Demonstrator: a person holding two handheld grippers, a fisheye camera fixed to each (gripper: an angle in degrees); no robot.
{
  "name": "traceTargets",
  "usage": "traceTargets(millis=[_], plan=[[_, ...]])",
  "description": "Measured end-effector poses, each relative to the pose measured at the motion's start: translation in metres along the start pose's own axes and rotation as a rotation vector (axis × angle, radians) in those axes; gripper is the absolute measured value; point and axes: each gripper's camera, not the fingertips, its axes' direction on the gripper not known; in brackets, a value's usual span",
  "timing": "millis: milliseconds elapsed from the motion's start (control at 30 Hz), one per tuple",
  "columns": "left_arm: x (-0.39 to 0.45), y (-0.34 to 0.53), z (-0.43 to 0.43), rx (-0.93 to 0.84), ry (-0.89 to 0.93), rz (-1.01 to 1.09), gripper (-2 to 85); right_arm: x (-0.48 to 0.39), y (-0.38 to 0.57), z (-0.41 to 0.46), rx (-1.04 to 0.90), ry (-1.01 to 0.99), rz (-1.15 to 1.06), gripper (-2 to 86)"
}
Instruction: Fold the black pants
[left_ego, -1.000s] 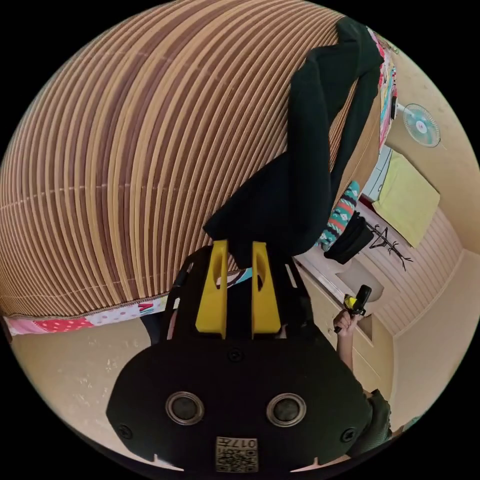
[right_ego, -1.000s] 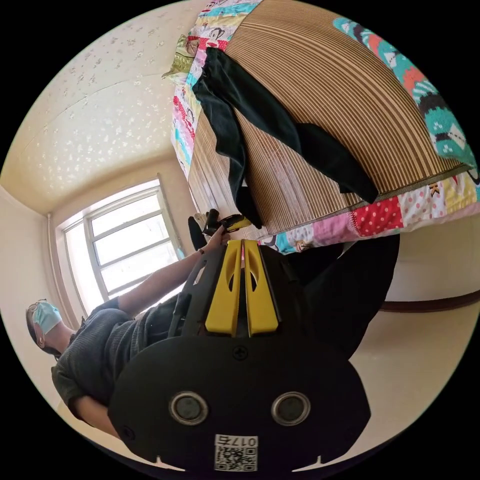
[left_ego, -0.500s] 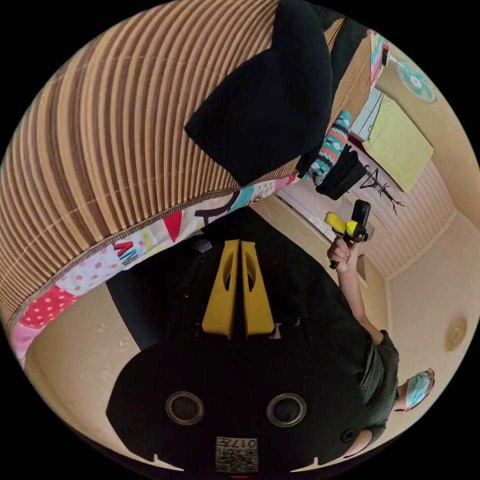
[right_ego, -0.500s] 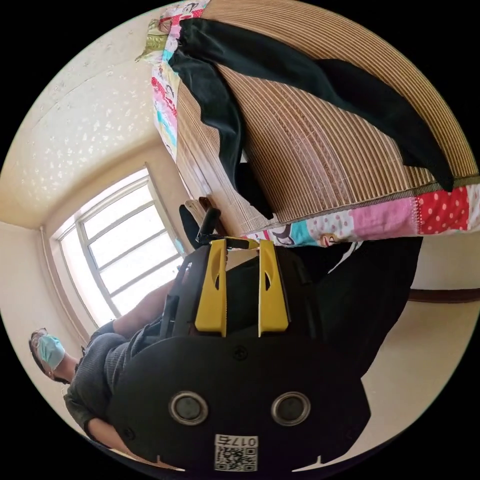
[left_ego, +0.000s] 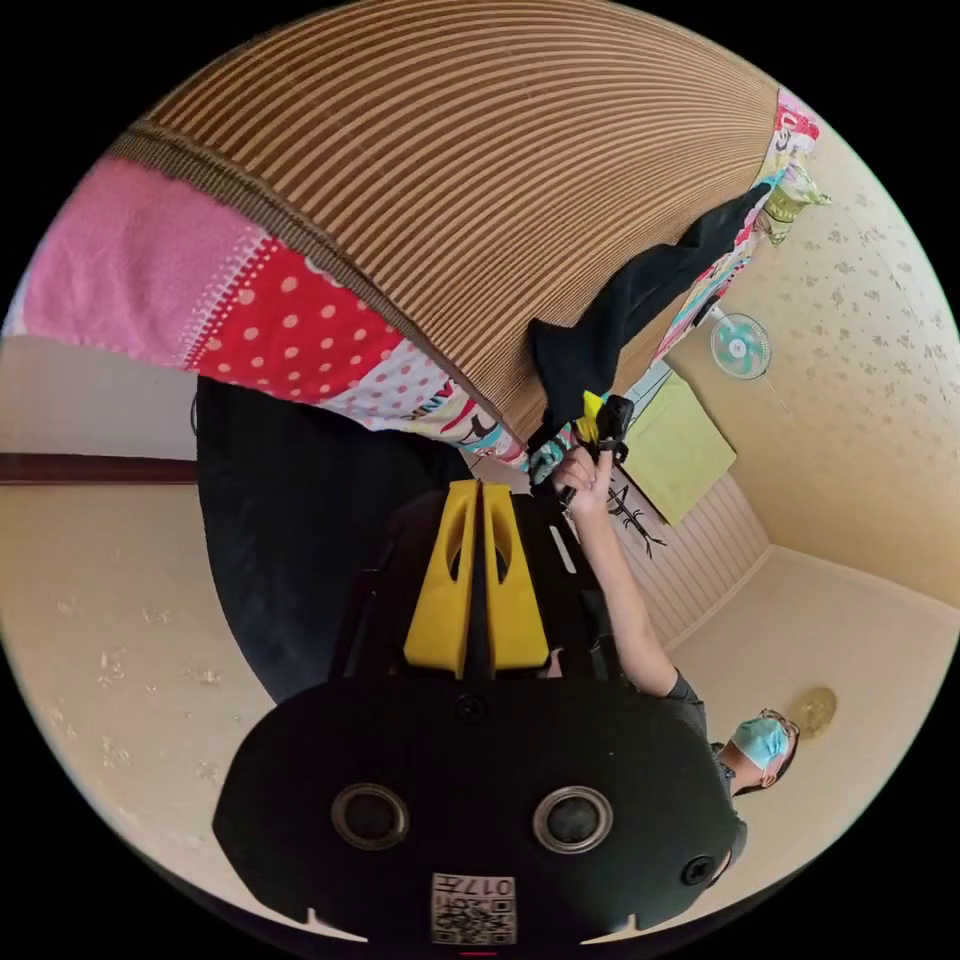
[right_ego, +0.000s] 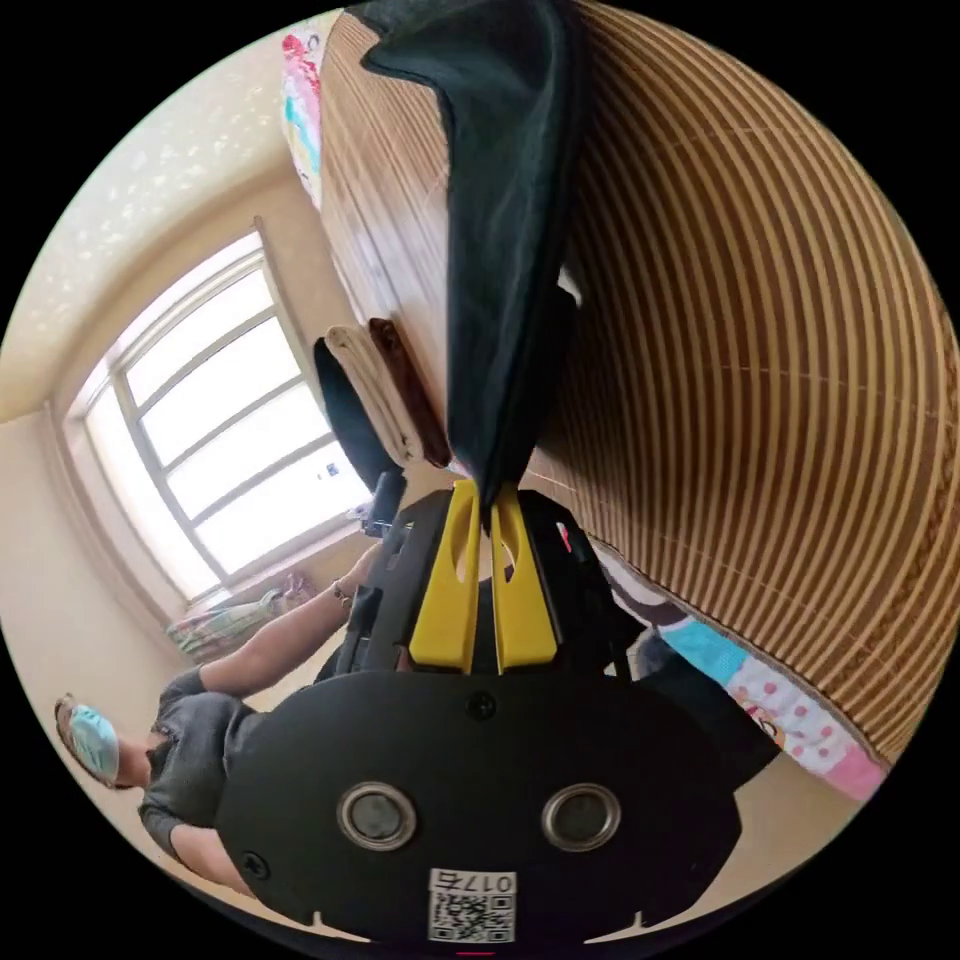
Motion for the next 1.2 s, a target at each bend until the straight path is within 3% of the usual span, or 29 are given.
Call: traceTargets(millis=[33, 67, 200, 367, 433, 567, 667, 833, 967, 1033, 1100, 1167, 1200], plan=[[-0.013, 0.006, -0.006, 0.013, 0.013, -0.031, -1.0, 0.006, 0.007, -0.003, -0.010, -0.204, -0.039, 2.5], [-0.023, 0.011, -0.009, 0.022, 0.014, -0.060, -1.0, 0.009, 0.011, -0.006, -0.014, -0.244, -0.041, 2.5], [-0.036, 0.012, -0.005, 0.012, -0.026, -0.106, -1.0, 0.029, 0.049, -0.041, 0.063, 0.176, 0.199, 2.5], [0.002, -0.016, 0.030, -0.113, -0.179, -0.034, -1.0, 0.018, 0.078, -0.097, 0.109, 0.370, 0.234, 4.4], [0.024, -0.027, 0.044, -0.140, -0.237, 0.021, -1.0, -0.007, 0.091, -0.134, 0.214, 0.682, 0.260, 6.4], [0.069, -0.048, 0.076, -0.148, -0.284, 0.146, -1.0, -0.045, 0.101, -0.180, 0.386, 1.100, 0.277, 9.0], [0.091, -0.053, 0.098, -0.124, -0.275, 0.203, -1.0, -0.052, 0.083, -0.186, 0.270, 1.265, 0.224, 10.1], [0.110, -0.047, 0.142, -0.113, -0.255, 0.265, -1.0, -0.042, 0.032, -0.157, -0.151, 1.489, 0.198, 10.0], [0.094, -0.045, 0.188, -0.202, -0.321, 0.204, -1.0, -0.054, 0.009, -0.169, -0.309, 1.279, 0.217, 4.0], [0.085, -0.042, 0.202, -0.217, -0.291, 0.180, -1.0, -0.084, 0.017, -0.193, -0.250, 0.639, -0.037, 3.4], [0.079, -0.039, 0.213, -0.209, -0.226, 0.179, -1.0, -0.099, 0.035, -0.217, -0.152, 0.253, -0.209, 3.1], [0.071, -0.034, 0.225, -0.170, -0.144, 0.175, -1.0, -0.098, 0.051, -0.231, -0.123, 0.240, -0.209, 3.0], [0.068, -0.033, 0.228, -0.155, -0.129, 0.169, -1.0, -0.088, 0.058, -0.236, -0.131, 0.406, -0.107, 3.0]])
